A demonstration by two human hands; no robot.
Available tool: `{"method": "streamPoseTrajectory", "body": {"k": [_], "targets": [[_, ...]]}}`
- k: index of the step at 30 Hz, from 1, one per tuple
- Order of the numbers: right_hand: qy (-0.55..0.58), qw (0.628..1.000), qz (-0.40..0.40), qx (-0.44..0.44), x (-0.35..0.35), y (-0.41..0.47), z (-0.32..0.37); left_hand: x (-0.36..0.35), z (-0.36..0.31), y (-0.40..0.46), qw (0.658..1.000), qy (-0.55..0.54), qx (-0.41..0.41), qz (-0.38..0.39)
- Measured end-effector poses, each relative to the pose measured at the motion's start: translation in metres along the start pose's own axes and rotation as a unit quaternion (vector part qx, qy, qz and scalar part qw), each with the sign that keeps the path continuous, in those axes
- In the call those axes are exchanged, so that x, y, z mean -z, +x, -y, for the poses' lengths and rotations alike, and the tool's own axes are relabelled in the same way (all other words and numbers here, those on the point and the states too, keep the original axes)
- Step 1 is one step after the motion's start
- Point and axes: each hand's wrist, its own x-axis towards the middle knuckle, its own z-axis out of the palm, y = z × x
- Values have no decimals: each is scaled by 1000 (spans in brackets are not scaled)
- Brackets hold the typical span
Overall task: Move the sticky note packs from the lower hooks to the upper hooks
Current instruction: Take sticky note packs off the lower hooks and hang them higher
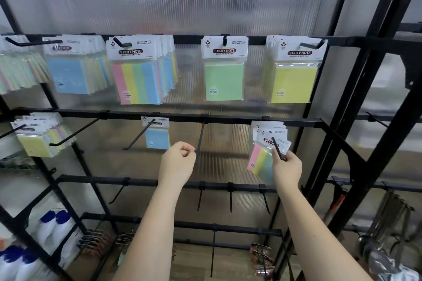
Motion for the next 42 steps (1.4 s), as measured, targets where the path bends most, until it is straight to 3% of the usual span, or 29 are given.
{"method": "streamPoseTrajectory", "body": {"k": [6,12,18,30,38,42], "targets": [[24,1000,-20,2,17,-23,3,2,-4,1,1000,17,-19,-13],[-3,994,-97,43,40,-51,18,-4,-24,1,996,51,-66,-31],[6,988,-134,70,54,-74,39,-46,-53,-7,990,43,-120,55],[68,960,-229,147,113,-79,61,-125,-88,32,985,21,-46,167],[84,948,-256,168,133,-81,67,-152,-86,27,991,32,-20,125],[96,949,-256,155,136,-81,66,-160,-78,23,989,-50,-4,141]]}}
